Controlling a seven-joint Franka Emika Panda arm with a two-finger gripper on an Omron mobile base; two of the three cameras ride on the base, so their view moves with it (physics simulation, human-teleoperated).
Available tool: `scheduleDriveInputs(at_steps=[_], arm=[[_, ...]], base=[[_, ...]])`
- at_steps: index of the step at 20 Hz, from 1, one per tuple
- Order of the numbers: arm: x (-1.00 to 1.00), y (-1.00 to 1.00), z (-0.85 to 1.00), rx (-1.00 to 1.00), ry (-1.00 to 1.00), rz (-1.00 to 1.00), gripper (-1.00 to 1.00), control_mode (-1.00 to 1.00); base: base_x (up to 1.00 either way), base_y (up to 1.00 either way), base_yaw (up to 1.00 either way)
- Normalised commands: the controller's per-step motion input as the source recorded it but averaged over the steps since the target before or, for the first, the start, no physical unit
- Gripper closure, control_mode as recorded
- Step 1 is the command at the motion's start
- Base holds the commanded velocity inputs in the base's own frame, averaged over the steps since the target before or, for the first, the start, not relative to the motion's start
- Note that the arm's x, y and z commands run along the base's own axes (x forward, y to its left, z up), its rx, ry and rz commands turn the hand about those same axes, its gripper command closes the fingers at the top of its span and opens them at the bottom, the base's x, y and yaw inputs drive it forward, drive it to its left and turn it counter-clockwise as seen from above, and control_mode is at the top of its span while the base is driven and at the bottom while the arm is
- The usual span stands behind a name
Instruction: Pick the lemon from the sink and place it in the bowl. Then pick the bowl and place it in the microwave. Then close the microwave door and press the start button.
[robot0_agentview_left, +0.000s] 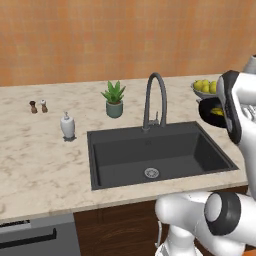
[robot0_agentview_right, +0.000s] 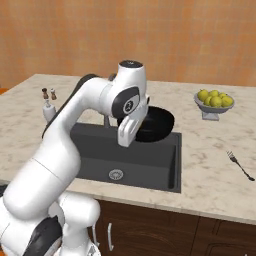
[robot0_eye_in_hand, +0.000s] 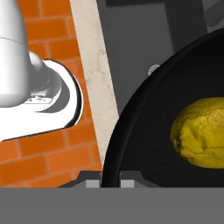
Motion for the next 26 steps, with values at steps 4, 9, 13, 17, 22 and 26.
scheduleDriveInputs(at_steps=[4,9,13,17,22,26], arm=[[-0.24,0.52,0.36,0.04,-0.09,0.15,1.0,-1.0],[-0.4,0.51,0.47,0.0,-0.21,0.06,1.0,-1.0],[-0.38,0.38,0.44,-0.01,-0.17,0.02,1.0,-1.0],[-0.36,0.37,0.37,-0.01,-0.15,0.0,1.0,-1.0],[-0.26,0.43,0.42,0.0,0.01,0.04,1.0,-1.0],[-0.06,0.11,0.08,0.0,0.04,0.03,1.0,1.0]], base=[[0.0,0.0,0.0],[0.0,0.0,0.0],[0.0,0.0,0.0],[0.0,0.0,0.0],[0.0,0.0,0.0],[-0.22,0.25,0.08]])
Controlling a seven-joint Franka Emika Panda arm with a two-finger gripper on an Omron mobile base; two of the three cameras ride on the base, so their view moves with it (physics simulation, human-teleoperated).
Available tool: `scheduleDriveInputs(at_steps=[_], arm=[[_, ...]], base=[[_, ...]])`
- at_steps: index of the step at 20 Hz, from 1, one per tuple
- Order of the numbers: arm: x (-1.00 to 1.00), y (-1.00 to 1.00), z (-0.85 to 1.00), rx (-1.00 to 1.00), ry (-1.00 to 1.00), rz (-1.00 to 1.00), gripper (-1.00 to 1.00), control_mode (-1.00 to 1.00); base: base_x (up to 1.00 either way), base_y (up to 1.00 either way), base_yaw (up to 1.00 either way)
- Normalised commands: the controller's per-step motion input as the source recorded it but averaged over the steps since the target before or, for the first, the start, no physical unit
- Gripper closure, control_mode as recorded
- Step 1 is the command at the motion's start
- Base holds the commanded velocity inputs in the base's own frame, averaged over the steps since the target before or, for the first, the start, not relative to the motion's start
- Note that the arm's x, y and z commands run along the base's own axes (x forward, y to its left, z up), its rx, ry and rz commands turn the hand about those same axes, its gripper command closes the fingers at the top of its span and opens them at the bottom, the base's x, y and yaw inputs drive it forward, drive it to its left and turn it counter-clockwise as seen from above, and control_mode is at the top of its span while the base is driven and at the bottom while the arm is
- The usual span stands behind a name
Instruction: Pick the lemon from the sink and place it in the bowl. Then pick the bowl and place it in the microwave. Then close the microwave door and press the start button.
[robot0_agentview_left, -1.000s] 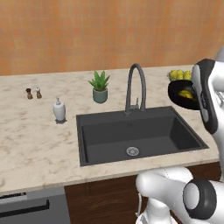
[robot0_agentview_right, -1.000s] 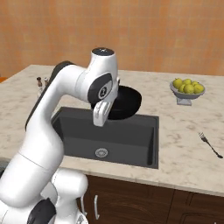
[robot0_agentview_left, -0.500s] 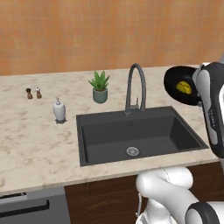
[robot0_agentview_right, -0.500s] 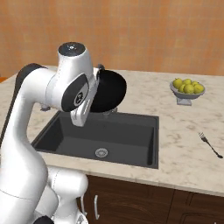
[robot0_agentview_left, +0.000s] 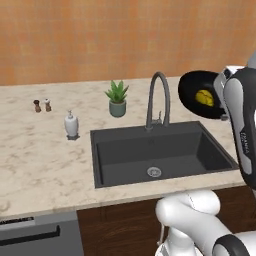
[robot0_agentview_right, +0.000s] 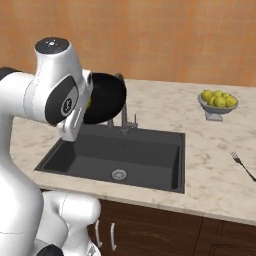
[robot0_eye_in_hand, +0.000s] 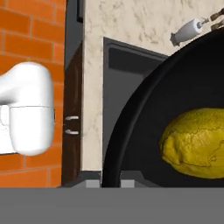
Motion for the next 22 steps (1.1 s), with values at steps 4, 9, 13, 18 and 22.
scheduleDriveInputs(at_steps=[4,9,13,18,22], arm=[[0.0,0.0,0.0,0.0,0.0,0.0,1.0,1.0],[0.0,0.0,0.0,0.0,0.0,0.0,1.0,1.0],[0.0,0.0,0.0,0.0,0.0,0.0,1.0,1.0],[0.0,0.0,0.0,0.0,0.0,0.0,1.0,1.0],[0.0,0.0,0.0,0.0,0.0,0.0,1.0,1.0]], base=[[-0.67,0.0,0.07],[-0.79,0.0,0.24],[-0.3,0.0,0.63],[-0.18,0.0,0.91],[-0.09,0.0,0.95]])
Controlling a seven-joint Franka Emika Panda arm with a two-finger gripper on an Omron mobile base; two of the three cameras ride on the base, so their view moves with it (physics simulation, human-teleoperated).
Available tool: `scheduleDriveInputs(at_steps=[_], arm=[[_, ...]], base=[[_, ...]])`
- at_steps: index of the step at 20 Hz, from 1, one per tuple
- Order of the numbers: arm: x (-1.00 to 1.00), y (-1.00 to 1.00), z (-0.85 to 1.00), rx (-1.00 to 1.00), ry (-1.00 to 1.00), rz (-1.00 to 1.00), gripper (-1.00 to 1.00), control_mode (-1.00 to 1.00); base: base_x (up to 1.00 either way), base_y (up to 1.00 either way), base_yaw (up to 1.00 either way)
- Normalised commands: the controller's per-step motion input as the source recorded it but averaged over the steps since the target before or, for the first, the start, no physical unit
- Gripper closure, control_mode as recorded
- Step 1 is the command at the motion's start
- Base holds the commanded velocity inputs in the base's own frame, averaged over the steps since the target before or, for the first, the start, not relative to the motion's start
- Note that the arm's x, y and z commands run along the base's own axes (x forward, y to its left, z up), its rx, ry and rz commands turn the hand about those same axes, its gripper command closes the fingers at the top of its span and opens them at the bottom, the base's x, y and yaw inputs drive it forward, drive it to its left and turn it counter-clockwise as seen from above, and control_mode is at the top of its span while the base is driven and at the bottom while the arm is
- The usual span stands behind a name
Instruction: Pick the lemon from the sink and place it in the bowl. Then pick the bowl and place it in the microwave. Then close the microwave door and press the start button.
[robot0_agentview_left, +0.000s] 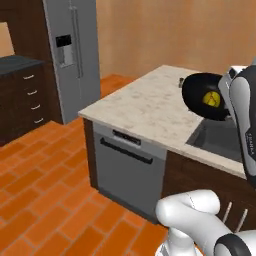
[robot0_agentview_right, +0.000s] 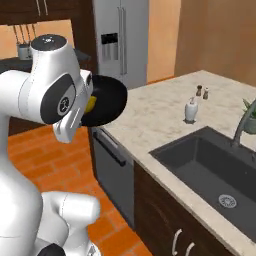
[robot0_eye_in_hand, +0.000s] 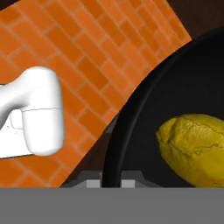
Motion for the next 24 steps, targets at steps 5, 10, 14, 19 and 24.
scheduleDriveInputs(at_steps=[5,10,14,19,24], arm=[[0.0,0.0,0.0,0.0,0.0,0.0,1.0,1.0],[0.0,0.0,0.0,0.0,0.0,0.0,1.0,1.0],[0.0,0.0,0.0,0.0,0.0,0.0,1.0,1.0],[0.0,0.0,0.0,0.0,0.0,0.0,1.0,1.0],[0.0,0.0,0.0,0.0,0.0,0.0,1.0,1.0]], base=[[-0.1,0.0,0.95],[-0.08,0.01,0.94],[-0.15,0.0,0.94],[-0.15,0.0,0.96],[0.0,0.0,1.0]])
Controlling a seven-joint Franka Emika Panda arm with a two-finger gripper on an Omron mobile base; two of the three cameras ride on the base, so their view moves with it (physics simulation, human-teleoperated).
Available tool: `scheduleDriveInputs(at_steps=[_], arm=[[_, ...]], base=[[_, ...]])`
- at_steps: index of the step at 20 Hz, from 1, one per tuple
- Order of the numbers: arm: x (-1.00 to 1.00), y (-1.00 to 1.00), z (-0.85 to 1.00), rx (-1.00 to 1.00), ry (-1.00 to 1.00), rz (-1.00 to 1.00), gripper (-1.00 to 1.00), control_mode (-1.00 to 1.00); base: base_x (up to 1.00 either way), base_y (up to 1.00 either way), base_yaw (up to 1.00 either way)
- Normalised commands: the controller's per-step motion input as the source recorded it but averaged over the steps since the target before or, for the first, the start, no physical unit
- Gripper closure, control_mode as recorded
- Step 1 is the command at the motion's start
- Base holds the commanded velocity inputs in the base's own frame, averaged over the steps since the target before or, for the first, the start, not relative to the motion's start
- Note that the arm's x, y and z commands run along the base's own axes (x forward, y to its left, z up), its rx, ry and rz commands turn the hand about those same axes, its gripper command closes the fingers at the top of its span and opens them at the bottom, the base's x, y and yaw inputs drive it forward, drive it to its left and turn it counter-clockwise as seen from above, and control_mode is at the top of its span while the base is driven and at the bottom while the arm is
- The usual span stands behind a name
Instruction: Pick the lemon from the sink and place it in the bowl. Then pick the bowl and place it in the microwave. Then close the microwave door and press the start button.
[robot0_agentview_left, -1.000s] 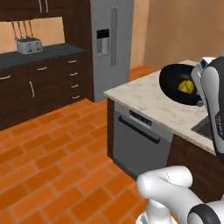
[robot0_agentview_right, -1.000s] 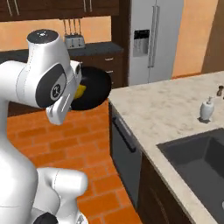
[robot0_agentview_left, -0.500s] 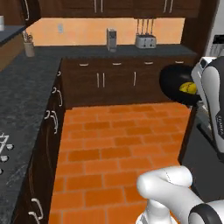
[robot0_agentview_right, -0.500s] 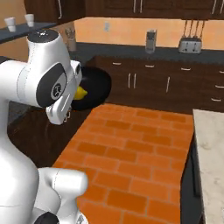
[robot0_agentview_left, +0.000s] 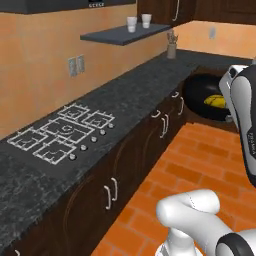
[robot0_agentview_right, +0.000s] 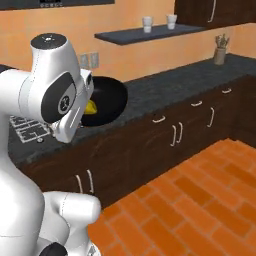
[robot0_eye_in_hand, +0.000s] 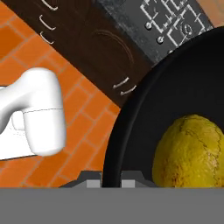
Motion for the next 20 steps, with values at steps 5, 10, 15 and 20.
scheduleDriveInputs(at_steps=[5,10,15,20], arm=[[0.0,0.0,0.0,0.0,0.0,0.0,1.0,1.0],[0.0,0.0,0.0,0.0,0.0,0.0,1.0,1.0],[0.0,0.0,0.0,0.0,0.0,0.0,1.0,1.0],[0.0,0.0,0.0,0.0,0.0,0.0,1.0,1.0]], base=[[0.0,0.0,1.0],[0.0,0.0,1.0],[0.0,0.0,1.0],[0.0,0.0,1.0]])
